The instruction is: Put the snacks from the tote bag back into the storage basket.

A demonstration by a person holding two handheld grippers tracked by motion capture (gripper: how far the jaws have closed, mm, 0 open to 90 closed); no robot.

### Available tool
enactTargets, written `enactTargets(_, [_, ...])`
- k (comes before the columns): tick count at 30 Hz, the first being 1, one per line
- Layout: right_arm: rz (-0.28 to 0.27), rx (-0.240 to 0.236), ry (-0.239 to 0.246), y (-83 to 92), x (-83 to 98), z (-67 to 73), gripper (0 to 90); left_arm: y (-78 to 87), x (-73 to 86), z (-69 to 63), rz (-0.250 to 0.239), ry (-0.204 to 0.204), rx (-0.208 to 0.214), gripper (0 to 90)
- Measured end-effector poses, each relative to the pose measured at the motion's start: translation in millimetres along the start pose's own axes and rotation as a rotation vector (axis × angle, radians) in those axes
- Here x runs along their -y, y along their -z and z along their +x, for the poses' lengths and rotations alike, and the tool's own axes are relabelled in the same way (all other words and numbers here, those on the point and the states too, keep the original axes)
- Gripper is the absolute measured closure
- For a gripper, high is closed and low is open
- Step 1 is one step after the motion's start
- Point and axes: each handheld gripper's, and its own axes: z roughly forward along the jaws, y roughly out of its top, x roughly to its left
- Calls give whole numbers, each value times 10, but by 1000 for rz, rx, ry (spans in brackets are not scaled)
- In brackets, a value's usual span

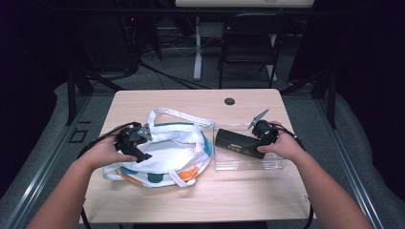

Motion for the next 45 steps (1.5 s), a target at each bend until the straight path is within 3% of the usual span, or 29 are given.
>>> enactTargets(10, [-25, 10, -50, 104, 129, 15, 284, -42, -51, 12, 3, -15, 10, 365])
enactTargets(16, [-40, 39, -81, 153, 205, 30, 277, -76, -73, 13, 4, -20, 17, 364])
enactTargets(32, [-16, 68, -114, 207, 433, 32, 285, -129, -156, 50, 0, -42, 26, 364])
enactTargets(45, [6, 62, -117, 163, 432, 24, 354, -134, -150, 52, 5, -45, 24, 365])
